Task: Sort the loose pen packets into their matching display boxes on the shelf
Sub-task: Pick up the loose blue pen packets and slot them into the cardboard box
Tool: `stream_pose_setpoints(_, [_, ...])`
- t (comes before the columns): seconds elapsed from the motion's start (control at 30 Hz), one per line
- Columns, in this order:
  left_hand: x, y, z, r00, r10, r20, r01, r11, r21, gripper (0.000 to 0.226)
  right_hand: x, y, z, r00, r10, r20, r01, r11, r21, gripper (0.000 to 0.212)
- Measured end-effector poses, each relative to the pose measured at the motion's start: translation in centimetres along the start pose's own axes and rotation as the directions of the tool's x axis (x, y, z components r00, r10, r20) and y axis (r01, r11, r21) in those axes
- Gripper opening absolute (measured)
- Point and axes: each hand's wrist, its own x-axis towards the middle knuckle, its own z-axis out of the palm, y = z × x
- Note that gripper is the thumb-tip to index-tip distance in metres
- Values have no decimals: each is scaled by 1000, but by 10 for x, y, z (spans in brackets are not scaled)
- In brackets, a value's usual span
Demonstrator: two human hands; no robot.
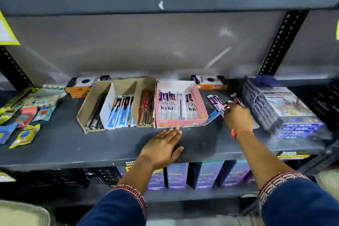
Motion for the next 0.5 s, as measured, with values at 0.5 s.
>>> stream_pose_setpoints(0.5, [-2,-3,5,993,-52,-108,48,998,-43,74,33,3,21,975,93,202,-74,992,-97,34])
